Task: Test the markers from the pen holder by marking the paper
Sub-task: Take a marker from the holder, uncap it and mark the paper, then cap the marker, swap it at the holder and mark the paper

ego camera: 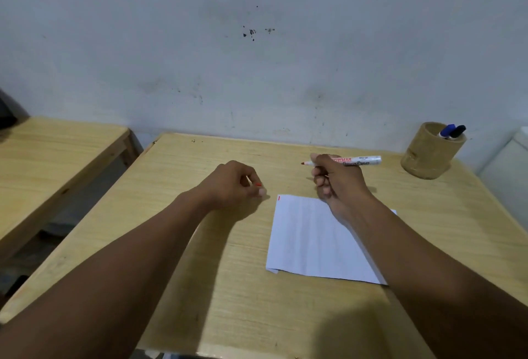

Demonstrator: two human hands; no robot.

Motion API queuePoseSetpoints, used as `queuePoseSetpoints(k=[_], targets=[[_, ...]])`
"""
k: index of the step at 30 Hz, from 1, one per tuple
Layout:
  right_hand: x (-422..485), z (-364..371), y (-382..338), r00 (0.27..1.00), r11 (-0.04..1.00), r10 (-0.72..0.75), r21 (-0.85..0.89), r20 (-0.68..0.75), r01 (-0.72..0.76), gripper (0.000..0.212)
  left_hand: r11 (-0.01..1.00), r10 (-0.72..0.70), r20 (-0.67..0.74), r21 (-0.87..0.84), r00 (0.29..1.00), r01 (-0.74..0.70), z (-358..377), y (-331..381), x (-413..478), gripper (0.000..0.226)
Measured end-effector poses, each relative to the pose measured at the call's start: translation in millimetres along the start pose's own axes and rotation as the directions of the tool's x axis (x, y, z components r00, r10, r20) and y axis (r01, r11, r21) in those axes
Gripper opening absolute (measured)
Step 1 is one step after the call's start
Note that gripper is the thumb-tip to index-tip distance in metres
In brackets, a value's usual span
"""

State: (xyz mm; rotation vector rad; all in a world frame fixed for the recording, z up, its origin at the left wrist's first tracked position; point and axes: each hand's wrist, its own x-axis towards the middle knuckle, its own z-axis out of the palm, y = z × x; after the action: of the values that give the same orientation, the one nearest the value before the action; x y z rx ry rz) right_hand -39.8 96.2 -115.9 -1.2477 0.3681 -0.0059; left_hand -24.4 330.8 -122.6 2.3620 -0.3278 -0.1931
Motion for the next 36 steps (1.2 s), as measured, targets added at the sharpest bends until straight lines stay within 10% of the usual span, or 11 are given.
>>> queuePoseSetpoints(k=[11, 30, 36], targets=[[-20, -40, -79, 0.981, 0.99, -0.075, 0.129, 0.177, 0.053, 0.016, 0.594, 0.049, 0.058, -0.804, 0.997, 0.018, -4, 80, 30, 0.012], [-19, -95, -102, 0.969, 0.972, -0.218, 0.115, 0.119, 0.204, 0.018, 0.592, 0.176, 0.103, -0.806, 0.979, -0.022, 54, 175, 68, 0.014], [-4, -128, -152, 0.994, 0.967, -0.106, -0.231, 0.031, 0.11, 0.059, 0.698, 0.169, -0.104, -0.689, 0.98, -0.194, 45, 203, 91, 0.011]])
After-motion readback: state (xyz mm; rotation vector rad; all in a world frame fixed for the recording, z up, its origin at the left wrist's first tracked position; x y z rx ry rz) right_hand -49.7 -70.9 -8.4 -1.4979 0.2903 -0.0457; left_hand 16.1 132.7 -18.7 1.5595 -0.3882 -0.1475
